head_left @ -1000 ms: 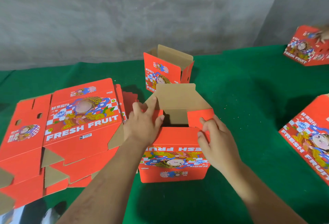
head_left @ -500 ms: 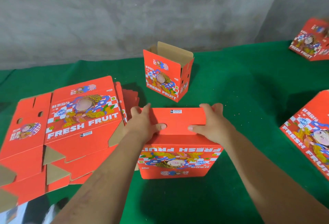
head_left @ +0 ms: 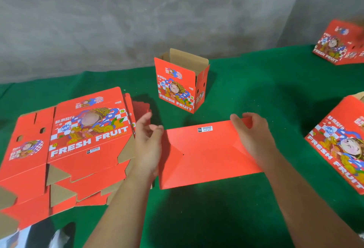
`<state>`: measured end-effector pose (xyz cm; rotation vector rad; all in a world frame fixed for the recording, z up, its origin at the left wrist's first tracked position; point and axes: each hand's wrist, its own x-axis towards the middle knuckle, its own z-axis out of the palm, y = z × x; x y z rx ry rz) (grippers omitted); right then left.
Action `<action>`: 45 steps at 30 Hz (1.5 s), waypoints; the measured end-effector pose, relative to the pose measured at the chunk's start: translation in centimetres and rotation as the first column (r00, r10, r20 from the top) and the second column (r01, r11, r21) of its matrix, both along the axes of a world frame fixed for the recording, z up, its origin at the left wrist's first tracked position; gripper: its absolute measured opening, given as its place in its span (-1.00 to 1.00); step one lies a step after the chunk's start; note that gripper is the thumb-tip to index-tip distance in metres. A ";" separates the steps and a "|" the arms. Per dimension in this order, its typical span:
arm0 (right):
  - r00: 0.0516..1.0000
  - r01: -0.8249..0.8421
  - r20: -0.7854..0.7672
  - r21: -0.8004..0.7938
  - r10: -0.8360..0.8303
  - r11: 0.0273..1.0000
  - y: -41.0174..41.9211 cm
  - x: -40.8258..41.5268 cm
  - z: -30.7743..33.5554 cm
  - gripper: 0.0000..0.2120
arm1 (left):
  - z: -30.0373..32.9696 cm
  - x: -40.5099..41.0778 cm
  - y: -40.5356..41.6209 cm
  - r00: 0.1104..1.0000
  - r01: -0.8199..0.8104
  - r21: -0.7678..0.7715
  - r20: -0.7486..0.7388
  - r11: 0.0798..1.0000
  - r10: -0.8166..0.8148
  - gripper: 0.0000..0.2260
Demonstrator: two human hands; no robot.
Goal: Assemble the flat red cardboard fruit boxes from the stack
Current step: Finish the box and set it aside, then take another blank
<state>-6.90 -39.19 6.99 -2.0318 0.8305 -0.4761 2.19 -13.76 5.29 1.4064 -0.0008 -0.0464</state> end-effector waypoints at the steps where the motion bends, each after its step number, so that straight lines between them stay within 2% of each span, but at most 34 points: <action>1: 0.998 0.000 0.057 -0.012 0.000 1.000 -0.1 -0.4 -0.2 -0.55 | -0.3 -0.1 0.2 0.999 -0.002 -0.065 -0.053 0.998 -0.001 -0.59; 2: 0.993 -0.014 0.120 0.001 0.013 1.000 0.0 -0.8 -0.5 -0.64 | -0.5 0.0 0.5 0.978 0.031 -0.115 -0.201 0.993 -0.054 -0.59; 3: 0.985 -0.024 0.171 0.016 0.021 1.000 0.2 -1.2 -0.9 -0.70 | -0.1 -0.2 0.8 0.901 0.120 -0.212 -0.387 0.970 -0.196 -0.65; 4: 0.977 -0.023 0.212 0.023 0.017 0.999 0.4 -1.6 -1.6 -0.75 | -0.2 -0.2 1.3 0.774 0.240 -0.251 -0.533 0.938 -0.341 -0.62; 5: 0.969 -0.009 0.246 0.030 0.002 1.000 0.7 -2.1 -2.3 -0.80 | -0.5 -0.5 1.7 0.686 0.332 -0.265 -0.591 0.905 -0.424 -0.58; 6: 0.961 0.005 0.277 0.041 -0.017 0.999 0.9 -2.5 -3.0 -0.85 | -1.6 -0.7 1.8 0.694 0.371 -0.230 -0.575 0.900 -0.433 -0.61; 7: 0.954 0.019 0.297 0.055 -0.034 0.998 1.0 -3.0 -3.7 -0.88 | -2.6 -1.1 1.9 0.758 0.349 -0.168 -0.527 0.922 -0.383 -0.63; 9: 0.952 0.035 0.297 0.117 -0.069 0.993 0.6 -3.9 -4.8 -0.81 | -4.2 -1.7 1.9 0.886 0.275 -0.101 -0.360 0.956 -0.293 -0.50; 11: 0.979 0.018 0.194 0.228 -0.063 0.973 0.0 -4.4 -5.3 -0.56 | -5.0 -2.0 2.1 0.939 0.280 -0.050 -0.194 0.959 -0.285 -0.38; 12: 0.992 -0.017 0.122 0.293 -0.019 0.956 -0.4 -4.5 -5.5 -0.41 | -5.4 -2.1 2.0 0.948 0.297 0.009 -0.125 0.955 -0.294 -0.34; 13: 0.997 -0.070 0.063 0.345 0.051 0.936 -0.6 -4.6 -5.8 -0.36 | -5.9 -2.1 1.9 0.952 0.303 0.071 -0.078 0.950 -0.297 -0.31; 15: 0.989 -0.145 0.014 0.353 0.150 0.924 -0.5 -4.6 -6.7 -0.53 | -6.0 -2.3 1.2 0.954 0.300 0.192 -0.064 0.934 -0.293 -0.19; 17: 0.999 -0.049 0.029 0.315 0.042 0.948 -0.2 -4.4 -7.3 -0.72 | -5.9 -2.8 0.4 0.937 0.343 0.308 -0.051 0.887 -0.345 -0.12; 18: 0.999 0.004 0.042 0.265 -0.016 0.964 -0.2 -4.2 -7.7 -0.71 | -6.0 -3.1 -0.1 0.914 0.378 0.390 -0.012 0.840 -0.406 -0.16; 20: 0.996 0.060 0.048 0.194 -0.070 0.979 0.1 -3.7 -8.3 -0.63 | -6.1 -3.9 -1.0 0.849 0.441 0.499 0.040 0.746 -0.527 -0.24; 22: 0.988 0.045 0.126 0.294 -0.085 0.955 0.8 -3.2 -8.3 -0.49 | -5.9 -5.0 -2.2 0.821 0.456 0.506 0.078 0.732 -0.565 -0.31; 23: 0.979 -0.017 0.197 0.334 -0.052 0.942 1.3 -2.9 -8.1 -0.39 | -5.8 -5.5 -3.0 0.800 0.442 0.542 0.122 0.714 -0.587 -0.34; 24: 0.975 -0.071 0.221 0.290 0.006 0.954 1.8 -2.6 -7.9 -0.33 | -5.5 -5.9 -3.7 0.767 0.426 0.604 0.154 0.674 -0.623 -0.37; 25: 0.981 -0.125 0.173 0.198 0.091 0.972 2.2 -2.4 -7.8 -0.24 | -5.3 -6.3 -4.4 0.739 0.437 0.620 0.165 0.651 -0.653 -0.38; 26: 0.981 -0.185 0.074 0.125 0.177 0.975 2.5 -2.3 -7.8 -0.08 | -5.1 -6.5 -4.9 0.719 0.477 0.607 0.145 0.635 -0.679 -0.38; 27: 0.971 -0.231 -0.041 0.070 0.234 0.970 2.7 -2.4 -7.8 0.10 | -4.8 -6.6 -5.3 0.731 0.542 0.498 0.118 0.677 -0.673 -0.38; 28: 0.949 -0.268 -0.167 0.023 0.268 0.963 2.8 -2.8 -8.1 0.21 | -4.3 -6.7 -5.6 0.788 0.569 0.289 0.075 0.770 -0.611 -0.40; 30: 0.902 -0.327 -0.313 -0.048 0.297 0.944 3.1 -3.8 -9.4 0.28 | -4.0 -6.1 -5.7 0.917 0.391 -0.033 -0.067 0.920 -0.392 -0.50; 31: 0.895 -0.345 -0.330 -0.085 0.300 0.935 3.2 -4.5 -10.4 0.26 | -4.1 -5.4 -5.7 0.951 0.277 -0.017 -0.139 0.961 -0.277 -0.50; 32: 0.893 -0.360 -0.332 -0.126 0.303 0.924 3.3 -5.3 -11.2 0.20 | -4.4 -5.0 -5.6 0.954 0.228 0.059 -0.214 0.972 -0.211 -0.41; 33: 0.892 -0.378 -0.327 -0.161 0.312 0.912 3.3 -6.1 -12.1 0.14 | -5.0 -4.6 -5.5 0.926 0.266 0.123 -0.308 0.956 -0.218 -0.26; 34: 0.888 -0.405 -0.313 -0.186 0.336 0.895 3.3 -6.9 -13.0 0.08 | -5.3 -4.5 -5.6 0.874 0.340 0.108 -0.403 0.934 -0.272 -0.17; 36: 0.868 -0.473 -0.295 -0.243 0.400 0.847 3.1 -8.4 -14.3 -0.02 | -5.5 -4.9 -5.9 0.771 0.473 -0.027 -0.470 0.880 -0.429 -0.29; 38: 0.879 -0.469 -0.238 -0.269 0.414 0.842 2.1 -9.4 -15.1 -0.05 | -5.5 -5.4 -6.7 0.769 0.523 -0.006 -0.429 0.852 -0.474 -0.45; 39: 0.883 -0.466 -0.208 -0.268 0.421 0.843 1.7 -9.6 -15.3 -0.06 | -5.4 -5.7 -7.2 0.769 0.537 -0.002 -0.411 0.844 -0.490 -0.47; 40: 0.880 -0.474 -0.192 -0.274 0.435 0.837 1.2 -9.8 -15.3 -0.06 | -5.2 -6.0 -7.8 0.767 0.545 -0.003 -0.401 0.838 -0.500 -0.39; 42: 0.865 -0.501 -0.184 -0.295 0.466 0.813 0.5 -10.1 -15.5 -0.08 | -5.0 -6.1 -9.2 0.826 0.476 0.080 -0.381 0.876 -0.414 -0.14; 43: 0.861 -0.508 -0.184 -0.308 0.474 0.804 0.3 -10.3 -15.6 -0.09 | -4.8 -6.1 -9.7 0.869 0.419 0.147 -0.351 0.896 -0.349 -0.10; 45: 0.860 -0.510 -0.176 -0.348 0.480 0.787 -0.4 -11.0 -16.2 -0.10 | -4.6 -5.9 -10.1 0.938 0.327 0.275 -0.211 0.904 -0.275 -0.19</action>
